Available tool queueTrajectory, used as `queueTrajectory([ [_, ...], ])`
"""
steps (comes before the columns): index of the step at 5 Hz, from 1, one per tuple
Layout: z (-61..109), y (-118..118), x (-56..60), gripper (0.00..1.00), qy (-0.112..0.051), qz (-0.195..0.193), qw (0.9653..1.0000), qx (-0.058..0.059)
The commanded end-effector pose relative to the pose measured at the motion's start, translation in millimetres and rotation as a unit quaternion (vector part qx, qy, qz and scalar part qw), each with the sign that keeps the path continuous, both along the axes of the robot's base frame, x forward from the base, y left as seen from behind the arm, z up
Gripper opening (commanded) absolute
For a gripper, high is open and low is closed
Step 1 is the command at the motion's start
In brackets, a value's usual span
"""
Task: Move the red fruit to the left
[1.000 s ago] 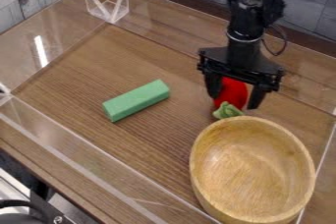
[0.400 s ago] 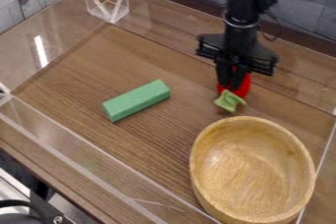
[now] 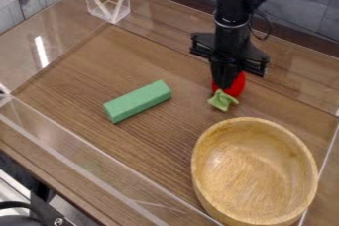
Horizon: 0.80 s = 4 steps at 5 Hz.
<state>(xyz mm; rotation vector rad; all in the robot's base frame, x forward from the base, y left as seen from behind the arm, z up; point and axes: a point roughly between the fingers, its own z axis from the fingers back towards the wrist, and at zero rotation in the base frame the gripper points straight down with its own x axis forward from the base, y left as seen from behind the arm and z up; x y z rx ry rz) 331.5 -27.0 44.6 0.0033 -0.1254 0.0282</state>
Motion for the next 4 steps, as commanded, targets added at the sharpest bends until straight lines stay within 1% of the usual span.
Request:
queueTrajectory([
  [1,10.2,-4.6,2.0,0.0,-0.026,-0.018,0.9995,0.002],
  [3,12.7,4.1,22.5,0.0,-0.022,-0.003,0.9997,0.006],
  [4,4.6,-4.0,18.9,0.0,-0.02,-0.007,0.9997,0.007],
])
